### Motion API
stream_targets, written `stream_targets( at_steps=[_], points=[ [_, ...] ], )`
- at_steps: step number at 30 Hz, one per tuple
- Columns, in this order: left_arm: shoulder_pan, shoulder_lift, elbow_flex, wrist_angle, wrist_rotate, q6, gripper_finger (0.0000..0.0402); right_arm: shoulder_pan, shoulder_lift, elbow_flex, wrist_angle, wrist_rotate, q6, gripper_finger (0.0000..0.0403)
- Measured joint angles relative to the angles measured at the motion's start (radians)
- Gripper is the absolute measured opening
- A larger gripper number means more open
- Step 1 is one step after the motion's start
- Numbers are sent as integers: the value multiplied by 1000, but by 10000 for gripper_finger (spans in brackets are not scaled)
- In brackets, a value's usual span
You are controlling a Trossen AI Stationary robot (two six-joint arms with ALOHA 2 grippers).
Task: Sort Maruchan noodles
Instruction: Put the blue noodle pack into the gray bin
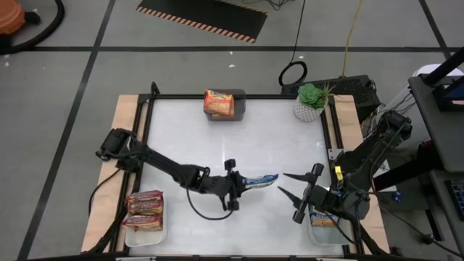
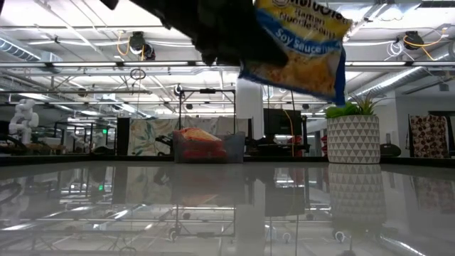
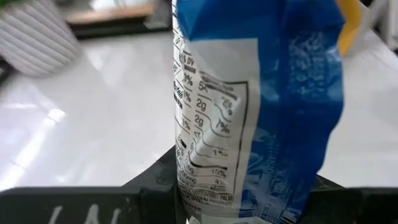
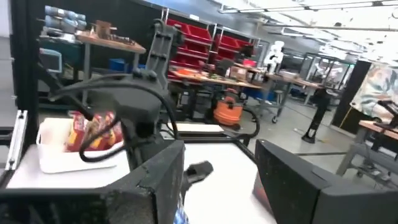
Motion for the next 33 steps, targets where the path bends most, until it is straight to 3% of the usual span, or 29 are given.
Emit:
stream_targets(
  at_steps=[6, 16, 23, 28, 33],
  points=[
    [27, -7, 0, -111, 154, -50, 127, -50, 49, 77, -143, -115, 124, 190],
    [31, -18, 0, -249, 154, -86, 127, -226, 272, 387, -864, -482, 647, 190],
    [32, -18, 0, -277, 154, -90, 127, -333, 377, 426, -941, -620, 609, 228],
    [31, -18, 0, -317, 149, -87, 129, -356, 408, 426, -1000, -624, 559, 271],
    [31, -18, 0, -319, 146, -87, 146, -387, 423, 426, -1024, -651, 577, 282]
  ],
)
